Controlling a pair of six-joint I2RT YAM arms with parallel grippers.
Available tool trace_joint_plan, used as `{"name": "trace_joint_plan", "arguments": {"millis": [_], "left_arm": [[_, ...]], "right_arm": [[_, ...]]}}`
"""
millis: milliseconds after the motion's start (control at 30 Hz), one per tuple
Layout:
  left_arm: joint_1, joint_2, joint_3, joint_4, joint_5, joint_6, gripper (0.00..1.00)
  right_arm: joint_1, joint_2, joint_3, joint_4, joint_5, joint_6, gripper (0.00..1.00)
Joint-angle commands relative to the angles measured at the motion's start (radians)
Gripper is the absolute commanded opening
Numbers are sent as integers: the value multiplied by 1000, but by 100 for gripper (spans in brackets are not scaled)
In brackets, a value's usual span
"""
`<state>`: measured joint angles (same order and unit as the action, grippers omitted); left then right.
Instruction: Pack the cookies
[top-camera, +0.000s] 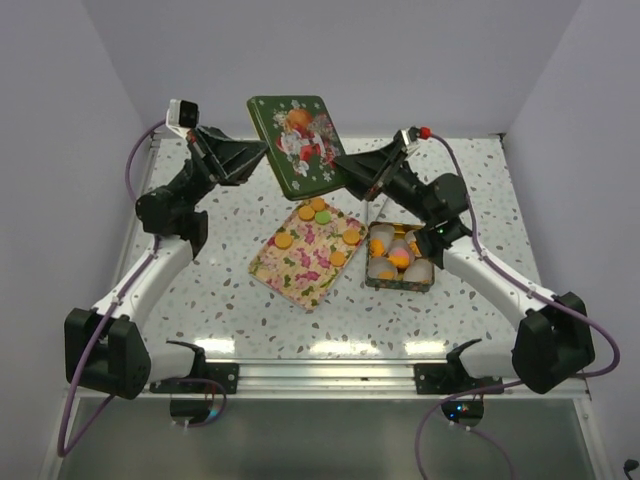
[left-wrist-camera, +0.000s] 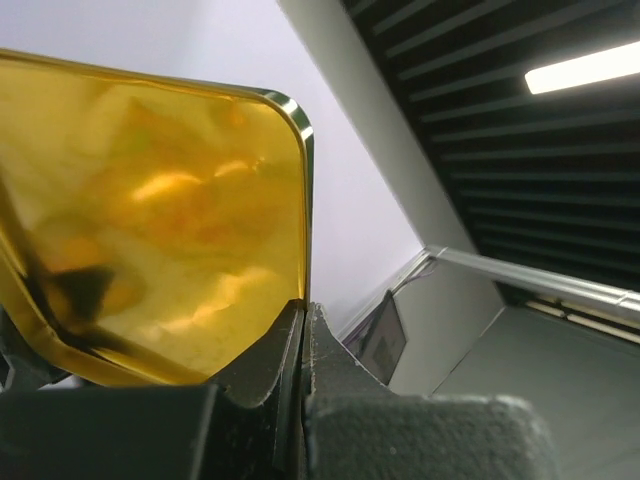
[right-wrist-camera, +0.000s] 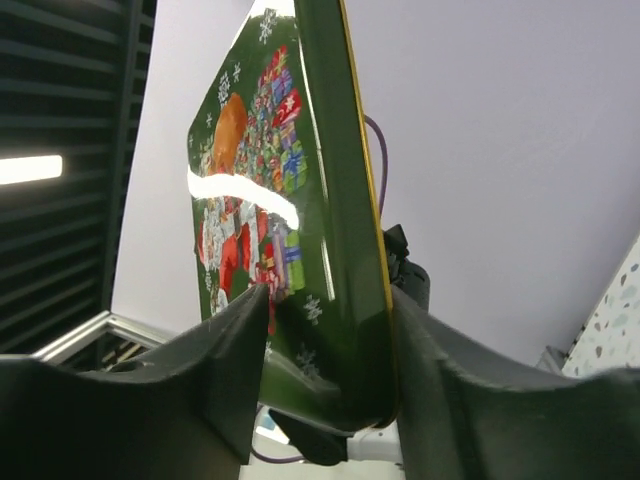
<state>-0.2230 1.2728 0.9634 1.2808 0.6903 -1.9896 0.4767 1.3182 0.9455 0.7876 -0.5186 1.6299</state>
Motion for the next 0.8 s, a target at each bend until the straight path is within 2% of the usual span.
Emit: {"name": "trace_joint_plan", "arguments": {"millis": [0, 100, 133, 333, 367, 400, 467, 500, 567, 633, 767], "left_arm": [[4, -27, -21, 325, -9, -75, 0], [4, -30, -45, 299, 20, -68, 0], [4, -32, -48, 248, 41, -48, 0], [4, -43, -109, 83, 136, 43, 0], [4, -44, -123, 68, 143, 52, 1], [4, -43, -135, 52, 153, 58, 4], [4, -43, -158, -30, 169, 106, 16], [4, -44, -161, -56, 188, 147, 22], [4, -44, -167, -132, 209, 184, 29], [4, -49, -167, -217, 221, 247, 38], [4, -62, -164, -383, 242, 365, 45]], "right_arm": [[2, -16, 55, 143, -5, 31, 41], [2, -23, 56, 173, -12, 50, 31], [2, -25, 65, 165, -21, 44, 26], [2, -85, 84, 23, -61, -40, 12], [2, -92, 84, -19, -63, -50, 7], [2, -100, 85, -45, -63, -62, 4], [0, -128, 101, -199, -61, -129, 0], [2, -138, 113, -276, -55, -206, 0], [0, -161, 153, -464, -34, -277, 0], [-3, -180, 177, -581, -5, -336, 0], [-36, -226, 199, -736, 86, -384, 0]]}}
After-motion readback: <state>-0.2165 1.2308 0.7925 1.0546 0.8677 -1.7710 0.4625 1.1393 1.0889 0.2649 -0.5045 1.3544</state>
